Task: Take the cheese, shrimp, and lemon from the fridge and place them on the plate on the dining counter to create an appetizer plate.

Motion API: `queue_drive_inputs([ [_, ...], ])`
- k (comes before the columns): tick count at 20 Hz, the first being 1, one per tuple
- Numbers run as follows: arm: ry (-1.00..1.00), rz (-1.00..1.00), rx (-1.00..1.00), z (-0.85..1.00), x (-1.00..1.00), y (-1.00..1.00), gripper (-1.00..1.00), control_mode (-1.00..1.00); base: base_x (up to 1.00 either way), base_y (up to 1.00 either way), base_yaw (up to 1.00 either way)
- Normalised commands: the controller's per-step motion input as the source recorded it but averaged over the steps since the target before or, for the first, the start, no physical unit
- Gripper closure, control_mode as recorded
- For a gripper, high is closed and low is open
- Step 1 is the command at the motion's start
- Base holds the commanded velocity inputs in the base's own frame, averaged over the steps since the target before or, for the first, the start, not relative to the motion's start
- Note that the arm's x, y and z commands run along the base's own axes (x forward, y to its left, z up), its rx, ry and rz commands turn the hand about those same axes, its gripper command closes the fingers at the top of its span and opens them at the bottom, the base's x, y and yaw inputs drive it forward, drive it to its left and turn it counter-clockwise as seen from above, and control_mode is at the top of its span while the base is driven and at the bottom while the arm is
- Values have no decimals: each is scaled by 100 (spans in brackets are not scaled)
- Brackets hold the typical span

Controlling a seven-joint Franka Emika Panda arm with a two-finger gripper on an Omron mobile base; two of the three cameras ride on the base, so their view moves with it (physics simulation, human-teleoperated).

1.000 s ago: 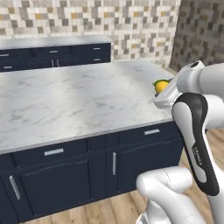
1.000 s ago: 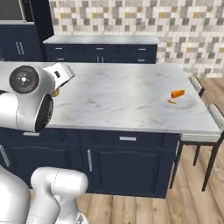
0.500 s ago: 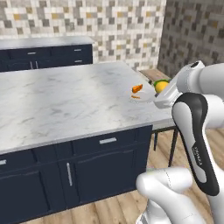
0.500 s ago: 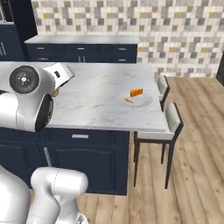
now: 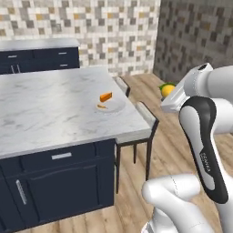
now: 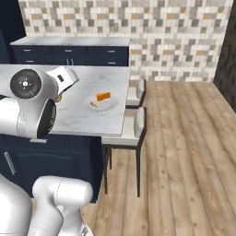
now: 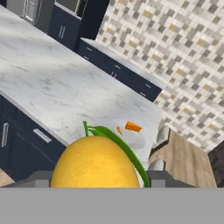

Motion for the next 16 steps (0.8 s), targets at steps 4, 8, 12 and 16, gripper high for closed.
queue_drive_inputs([
  [4, 0, 0, 0, 0, 0, 0, 100, 100, 0, -100, 5],
  [8, 0, 0, 0, 0, 0, 0, 100, 100, 4, -100, 11],
  [12, 0, 0, 0, 0, 0, 0, 100, 100, 58, -98, 32],
  [16, 0, 0, 0, 0, 0, 0, 100, 100, 81, -75, 56],
])
